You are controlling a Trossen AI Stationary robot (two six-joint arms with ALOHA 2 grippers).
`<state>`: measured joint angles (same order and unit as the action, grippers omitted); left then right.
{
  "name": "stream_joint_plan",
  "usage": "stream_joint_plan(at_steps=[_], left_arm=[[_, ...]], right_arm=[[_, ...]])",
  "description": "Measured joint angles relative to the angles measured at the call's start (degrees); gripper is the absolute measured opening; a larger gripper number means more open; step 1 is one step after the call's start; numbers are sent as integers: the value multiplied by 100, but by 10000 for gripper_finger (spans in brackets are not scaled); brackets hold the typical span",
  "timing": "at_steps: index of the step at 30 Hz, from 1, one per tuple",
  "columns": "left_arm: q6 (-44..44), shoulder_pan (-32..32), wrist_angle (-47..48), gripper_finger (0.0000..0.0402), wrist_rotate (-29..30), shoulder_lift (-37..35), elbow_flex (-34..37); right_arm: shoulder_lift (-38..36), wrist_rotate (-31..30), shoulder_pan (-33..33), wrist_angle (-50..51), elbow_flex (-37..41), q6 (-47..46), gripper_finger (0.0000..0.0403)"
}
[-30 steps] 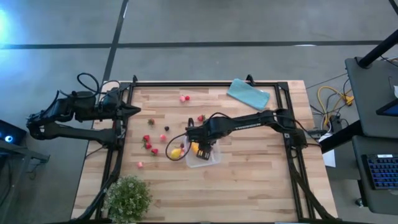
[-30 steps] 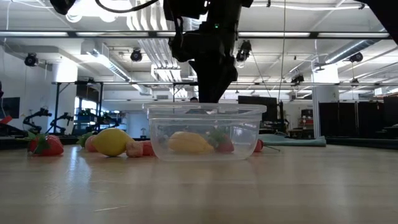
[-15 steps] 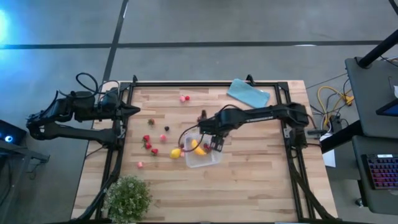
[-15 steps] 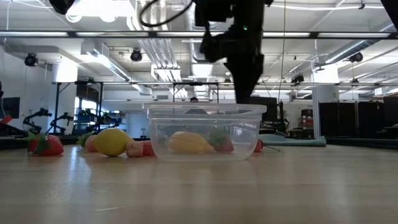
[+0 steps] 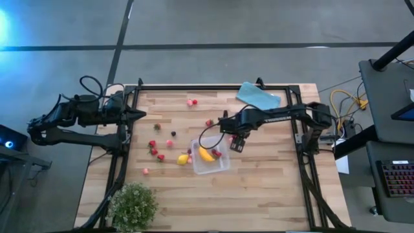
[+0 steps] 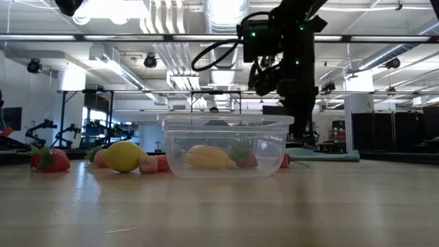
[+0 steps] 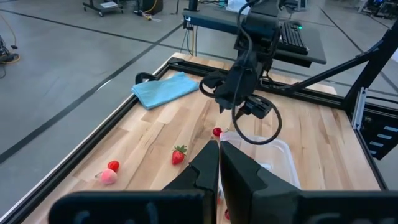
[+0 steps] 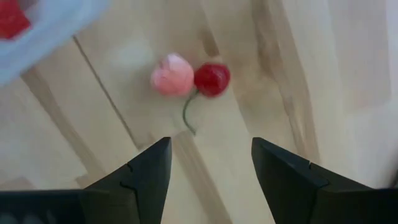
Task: Pick and placing Produce into tupperware
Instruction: Put the pink peach into the transparent bin
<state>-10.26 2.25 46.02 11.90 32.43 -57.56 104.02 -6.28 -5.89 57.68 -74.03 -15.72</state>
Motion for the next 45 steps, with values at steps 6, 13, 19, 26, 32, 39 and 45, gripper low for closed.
stream_joint_plan(at_steps=[6, 13, 19, 26, 32, 39, 45], left_arm=[[-4, -1, -1, 0, 18, 55, 0], [-4, 0, -2, 0, 59, 109, 0], [-2, -1, -2, 0, 65, 150, 0], [2, 0, 0, 0, 211, 166, 0], [2, 1, 0, 0, 243, 159, 0], [2, 1, 0, 0, 354, 159, 0], [2, -1, 0, 0, 353, 166, 0]], right_arm=[[135, 55, -161, -416, 65, 446, 215], [267, 223, -480, -530, 101, 989, 215], [267, 665, -674, -713, 111, 1463, 215], [267, 844, -761, -739, 165, 1792, 215], [267, 1065, -811, -881, 311, 1927, 215], [267, 1261, -815, -1028, 388, 2033, 214], [267, 1272, -815, -1072, 388, 2100, 211]])
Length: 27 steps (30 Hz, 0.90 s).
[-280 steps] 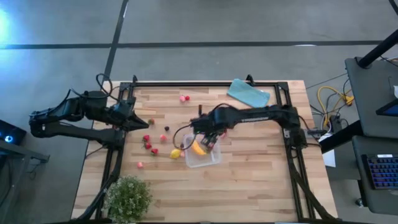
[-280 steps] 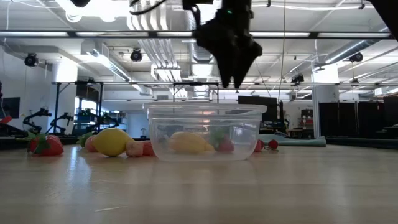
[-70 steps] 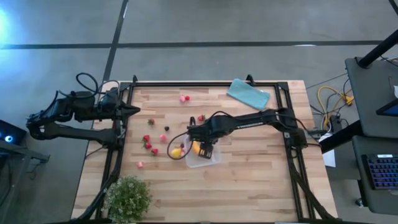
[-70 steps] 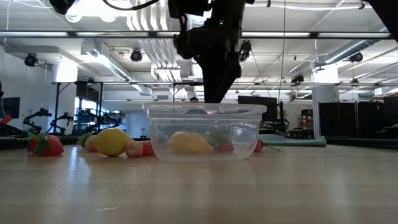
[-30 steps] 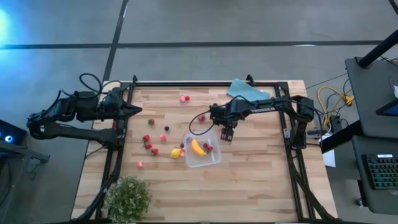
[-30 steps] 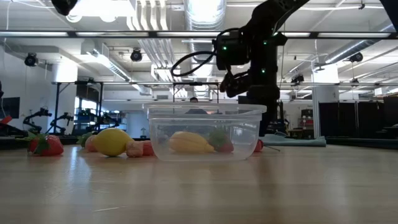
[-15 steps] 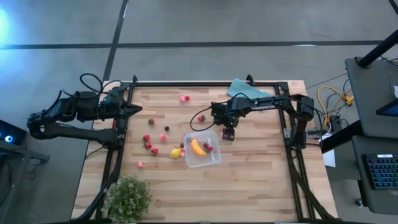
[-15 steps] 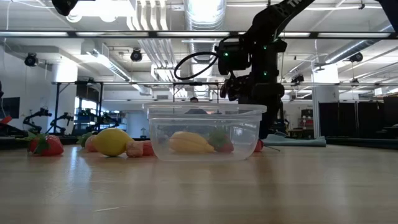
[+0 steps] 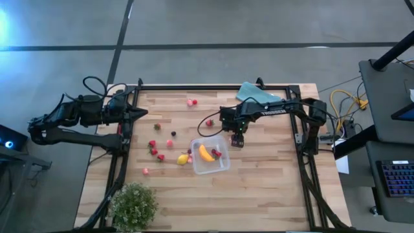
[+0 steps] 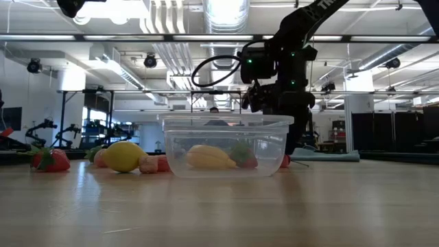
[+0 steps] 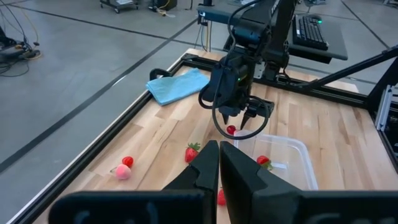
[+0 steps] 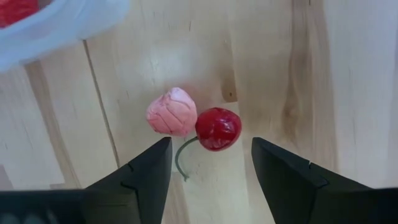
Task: Pick and placing Produce into tupperware
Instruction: Put the pink peach into the transparent bin
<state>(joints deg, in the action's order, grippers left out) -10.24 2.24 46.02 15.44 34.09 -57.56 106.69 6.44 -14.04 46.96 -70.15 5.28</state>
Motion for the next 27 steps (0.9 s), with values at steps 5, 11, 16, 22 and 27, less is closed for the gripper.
stream_joint_plan(at_steps=[5, 11, 16, 22, 27], left_arm=[[0, 2, 0, 0, -4, -2, 0], [0, 2, 0, 0, -4, -2, 0], [0, 0, 0, 0, -6, -2, 0], [0, 1, 2, 0, -8, -7, 0], [0, 0, 2, 0, -8, -13, 0]], right_arm=[[0, 2, 0, -56, 0, 76, 180], [0, 0, 0, -77, 0, 76, 132], [0, -10, 0, -77, 0, 76, 108], [0, -199, 2, -40, 0, 108, 119], [0, -199, 92, -11, 0, 82, 150]])
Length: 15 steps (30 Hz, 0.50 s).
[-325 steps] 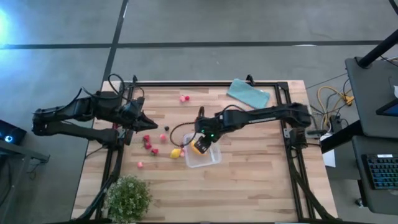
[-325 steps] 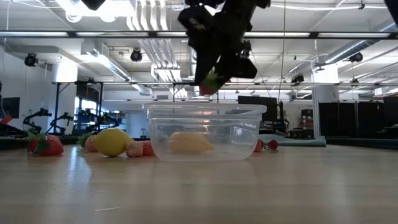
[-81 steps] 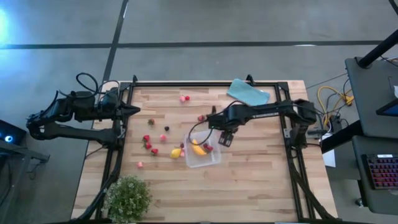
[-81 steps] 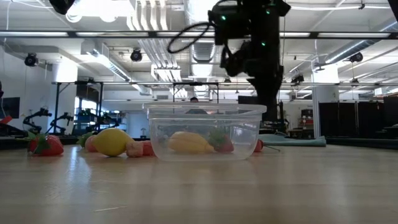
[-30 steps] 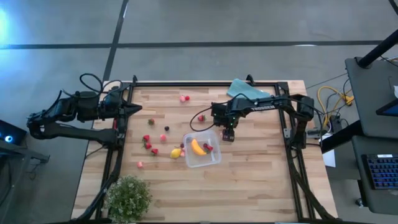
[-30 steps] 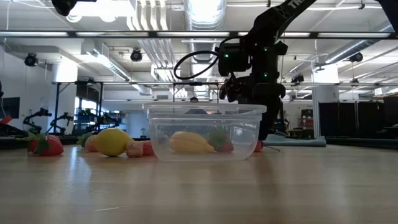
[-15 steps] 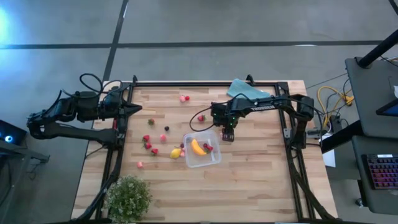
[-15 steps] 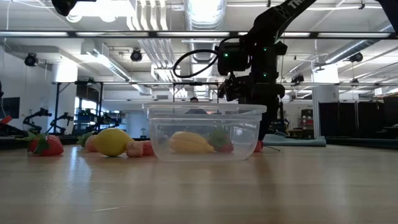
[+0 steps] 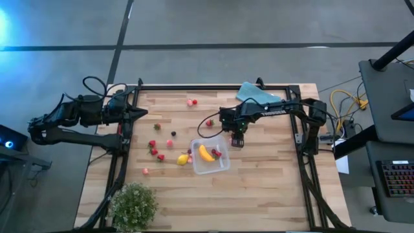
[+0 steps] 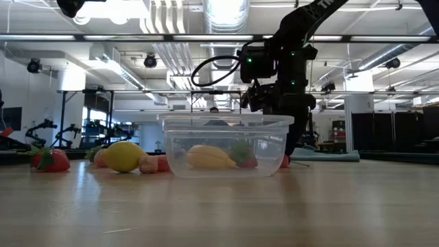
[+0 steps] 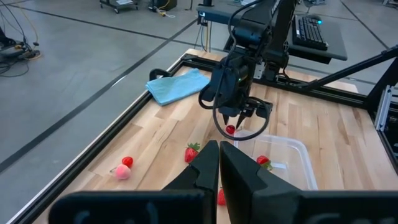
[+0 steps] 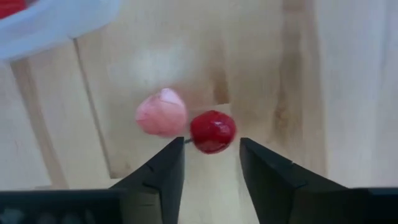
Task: Pick and placing Produce into tupperware
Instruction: Put the pink peach into the transparent bin
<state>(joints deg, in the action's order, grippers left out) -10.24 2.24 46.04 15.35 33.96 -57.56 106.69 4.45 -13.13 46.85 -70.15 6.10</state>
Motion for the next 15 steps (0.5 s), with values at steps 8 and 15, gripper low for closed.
stream_joint_plan(at_steps=[8, 15], left_arm=[[2, 1, 4, 0, 0, 2, 0], [2, 1, 113, 0, -2, 3, 4]], right_arm=[[-4, 2, 392, 106, -65, -6, 187], [-4, 4, 679, 103, -116, -316, 196]])
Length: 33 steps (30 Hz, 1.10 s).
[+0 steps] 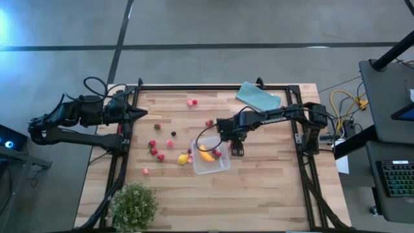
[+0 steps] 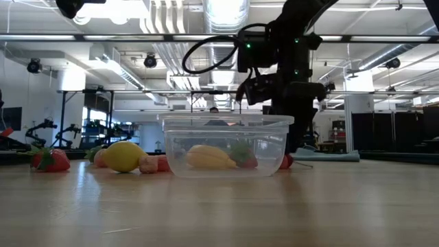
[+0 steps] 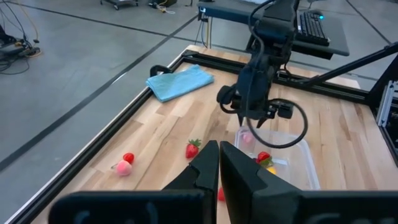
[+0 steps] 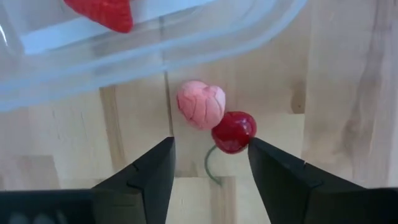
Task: Pick and placing Produce into tupperware
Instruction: Put the pink peach into the transparent bin
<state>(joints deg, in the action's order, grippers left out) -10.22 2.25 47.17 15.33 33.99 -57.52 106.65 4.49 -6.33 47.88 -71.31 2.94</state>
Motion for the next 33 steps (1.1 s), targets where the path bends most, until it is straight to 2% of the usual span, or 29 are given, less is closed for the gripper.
stream_joint_plan(at_steps=[11, 23, 33], left_arm=[[0, 0, 25, 0, 0, -4, 2], [9, 0, 49, 0, -2, -5, 4], [5, -1, 51, 0, -1, -16, 4]], right_arm=[[-2, -4, 188, -7, -269, -81, 196], [-7, -10, 415, -165, -173, 1141, 196], [80, -173, 396, -514, -14, 1574, 196]])
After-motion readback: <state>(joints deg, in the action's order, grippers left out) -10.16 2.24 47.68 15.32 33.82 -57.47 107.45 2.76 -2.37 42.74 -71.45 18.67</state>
